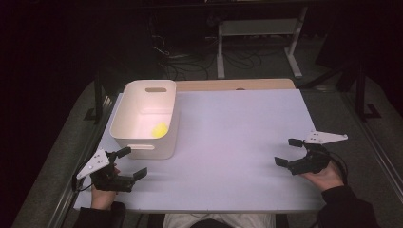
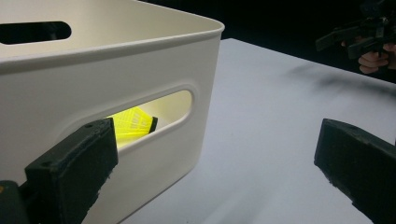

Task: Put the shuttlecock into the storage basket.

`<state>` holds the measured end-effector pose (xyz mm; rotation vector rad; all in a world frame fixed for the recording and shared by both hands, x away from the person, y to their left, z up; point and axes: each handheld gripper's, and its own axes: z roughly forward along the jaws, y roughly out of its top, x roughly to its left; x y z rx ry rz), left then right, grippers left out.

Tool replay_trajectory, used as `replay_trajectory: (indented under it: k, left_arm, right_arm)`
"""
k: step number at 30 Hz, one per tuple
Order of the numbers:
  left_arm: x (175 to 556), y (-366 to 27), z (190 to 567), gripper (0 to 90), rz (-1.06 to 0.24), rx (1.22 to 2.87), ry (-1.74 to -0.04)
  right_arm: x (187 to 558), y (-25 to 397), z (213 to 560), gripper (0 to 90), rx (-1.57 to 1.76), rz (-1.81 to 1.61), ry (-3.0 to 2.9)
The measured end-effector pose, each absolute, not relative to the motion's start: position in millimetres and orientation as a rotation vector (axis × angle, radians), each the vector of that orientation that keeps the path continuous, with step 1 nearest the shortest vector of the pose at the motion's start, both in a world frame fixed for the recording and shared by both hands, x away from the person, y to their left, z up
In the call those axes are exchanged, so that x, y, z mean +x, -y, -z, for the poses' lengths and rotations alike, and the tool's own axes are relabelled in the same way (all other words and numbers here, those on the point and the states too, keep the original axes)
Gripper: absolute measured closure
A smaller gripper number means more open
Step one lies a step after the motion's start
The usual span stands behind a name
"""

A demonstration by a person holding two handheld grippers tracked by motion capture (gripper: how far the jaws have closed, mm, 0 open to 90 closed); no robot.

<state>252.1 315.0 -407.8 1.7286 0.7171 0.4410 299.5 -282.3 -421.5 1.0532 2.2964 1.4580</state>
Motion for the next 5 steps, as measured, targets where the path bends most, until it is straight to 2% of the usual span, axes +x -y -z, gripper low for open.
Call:
replay_trajectory:
  k: [5]
  left_arm:
    - [252.6, -314.7, 407.9, 0.0, -0.439, 1.728, -0.718]
  right_arm:
    - [300.6, 288.2, 423.9, 0.0, 1.083, -1.478, -2.279]
